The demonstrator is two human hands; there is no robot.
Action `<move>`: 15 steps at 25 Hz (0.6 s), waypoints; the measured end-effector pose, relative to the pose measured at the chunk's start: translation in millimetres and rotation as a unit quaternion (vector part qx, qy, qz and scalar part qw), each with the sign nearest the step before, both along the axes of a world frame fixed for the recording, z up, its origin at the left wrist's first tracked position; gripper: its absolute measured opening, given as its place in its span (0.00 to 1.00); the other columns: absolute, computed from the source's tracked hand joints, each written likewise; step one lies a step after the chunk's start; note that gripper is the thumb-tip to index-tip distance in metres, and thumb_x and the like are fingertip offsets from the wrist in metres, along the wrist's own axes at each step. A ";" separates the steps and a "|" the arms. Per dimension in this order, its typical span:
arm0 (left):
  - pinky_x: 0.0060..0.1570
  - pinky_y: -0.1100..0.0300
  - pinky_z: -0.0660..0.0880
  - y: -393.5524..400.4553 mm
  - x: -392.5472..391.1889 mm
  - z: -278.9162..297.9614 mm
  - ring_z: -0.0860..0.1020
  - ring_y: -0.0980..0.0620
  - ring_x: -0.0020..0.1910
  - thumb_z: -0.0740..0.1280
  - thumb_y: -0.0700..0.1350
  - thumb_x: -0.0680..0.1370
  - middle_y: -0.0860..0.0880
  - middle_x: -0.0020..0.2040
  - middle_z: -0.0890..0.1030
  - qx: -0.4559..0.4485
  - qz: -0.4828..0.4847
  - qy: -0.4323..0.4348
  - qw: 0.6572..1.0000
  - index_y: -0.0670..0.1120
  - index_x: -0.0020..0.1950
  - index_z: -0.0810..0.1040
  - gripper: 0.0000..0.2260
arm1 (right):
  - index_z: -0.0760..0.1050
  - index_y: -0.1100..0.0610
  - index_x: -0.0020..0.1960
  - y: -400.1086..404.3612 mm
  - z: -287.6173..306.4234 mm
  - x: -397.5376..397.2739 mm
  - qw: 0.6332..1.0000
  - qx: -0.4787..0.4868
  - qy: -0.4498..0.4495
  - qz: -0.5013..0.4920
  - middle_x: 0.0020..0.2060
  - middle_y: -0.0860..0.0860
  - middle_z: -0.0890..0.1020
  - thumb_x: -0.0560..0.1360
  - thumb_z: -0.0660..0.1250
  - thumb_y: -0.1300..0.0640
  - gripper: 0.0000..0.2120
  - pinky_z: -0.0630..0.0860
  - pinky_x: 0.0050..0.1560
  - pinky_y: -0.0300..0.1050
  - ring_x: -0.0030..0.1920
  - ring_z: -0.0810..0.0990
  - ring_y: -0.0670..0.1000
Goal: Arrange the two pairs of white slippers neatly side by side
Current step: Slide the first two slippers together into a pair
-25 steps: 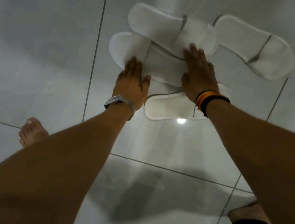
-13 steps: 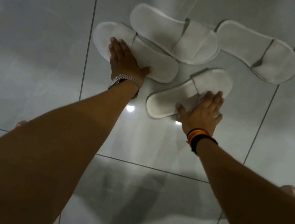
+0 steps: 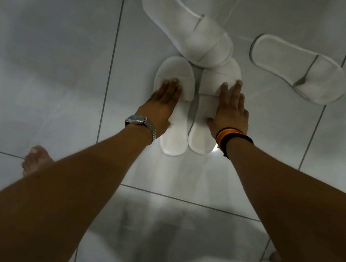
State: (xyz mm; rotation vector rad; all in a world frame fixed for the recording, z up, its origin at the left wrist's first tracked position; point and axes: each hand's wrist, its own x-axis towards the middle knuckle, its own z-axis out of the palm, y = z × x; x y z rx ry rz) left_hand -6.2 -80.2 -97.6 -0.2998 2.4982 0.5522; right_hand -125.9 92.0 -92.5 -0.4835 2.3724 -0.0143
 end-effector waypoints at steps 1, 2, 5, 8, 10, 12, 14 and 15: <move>0.75 0.49 0.62 0.9 0.6 0.0 0.45 0.44 0.81 0.73 0.41 0.75 0.45 0.82 0.43 -0.003 0.003 0.010 1.000 0.44 0.82 0.46 0.45 | 0.41 0.51 0.81 -7.7 -0.3 5.6 1.000 -0.008 0.012 0.005 0.81 0.56 0.38 0.74 0.73 0.56 0.49 0.60 0.75 0.64 0.80 0.48 0.62; 0.74 0.49 0.64 0.8 1.4 0.7 0.47 0.43 0.81 0.72 0.40 0.75 0.45 0.82 0.44 -0.007 -0.001 0.017 1.000 0.43 0.82 0.48 0.43 | 0.41 0.51 0.81 -12.7 1.9 11.4 1.000 -0.015 0.025 0.003 0.81 0.57 0.39 0.74 0.72 0.56 0.49 0.59 0.75 0.64 0.80 0.48 0.63; 0.74 0.47 0.64 -5.1 1.7 6.1 0.52 0.40 0.80 0.71 0.34 0.74 0.42 0.82 0.49 -0.044 -0.052 0.053 0.996 0.43 0.81 0.52 0.41 | 0.41 0.54 0.81 -11.8 16.2 40.7 0.996 -0.043 0.058 -0.044 0.81 0.59 0.43 0.74 0.71 0.53 0.48 0.58 0.75 0.67 0.80 0.50 0.63; 0.76 0.47 0.57 -11.9 -21.6 14.5 0.50 0.40 0.81 0.67 0.26 0.70 0.43 0.82 0.47 -0.056 -0.170 0.086 0.980 0.45 0.82 0.49 0.46 | 0.45 0.57 0.81 -7.9 32.9 83.9 0.997 -0.046 0.029 -0.056 0.81 0.59 0.47 0.74 0.71 0.49 0.47 0.61 0.74 0.66 0.80 0.52 0.61; 0.78 0.47 0.50 -11.4 -49.7 19.4 0.44 0.43 0.81 0.66 0.31 0.74 0.46 0.82 0.41 -0.033 -0.283 0.055 0.957 0.49 0.82 0.43 0.45 | 0.45 0.56 0.81 -8.0 29.3 107.3 0.998 -0.038 -0.013 -0.046 0.81 0.58 0.46 0.74 0.70 0.46 0.47 0.60 0.75 0.66 0.80 0.50 0.60; 0.79 0.48 0.47 -9.1 -73.9 19.8 0.42 0.45 0.81 0.67 0.41 0.78 0.48 0.82 0.39 -0.047 -0.378 0.008 0.924 0.50 0.82 0.41 0.42 | 0.44 0.56 0.81 -10.8 20.2 117.6 0.998 -0.021 -0.034 -0.046 0.81 0.58 0.46 0.73 0.71 0.42 0.50 0.60 0.75 0.67 0.81 0.48 0.60; 0.80 0.48 0.48 -9.9 -83.0 13.9 0.42 0.46 0.81 0.67 0.42 0.78 0.50 0.82 0.38 -0.068 -0.398 -0.028 0.914 0.51 0.82 0.41 0.42 | 0.44 0.58 0.81 -11.8 10.3 118.7 0.999 -0.001 -0.014 -0.029 0.81 0.60 0.45 0.71 0.72 0.39 0.53 0.59 0.74 0.68 0.80 0.48 0.61; 0.80 0.48 0.48 -11.2 -81.0 9.0 0.42 0.46 0.81 0.68 0.41 0.77 0.50 0.82 0.39 -0.067 -0.373 -0.031 0.925 0.51 0.82 0.42 0.43 | 0.45 0.59 0.81 -9.9 7.0 116.3 1.000 0.009 0.003 -0.014 0.81 0.60 0.46 0.70 0.72 0.38 0.54 0.59 0.74 0.69 0.80 0.47 0.62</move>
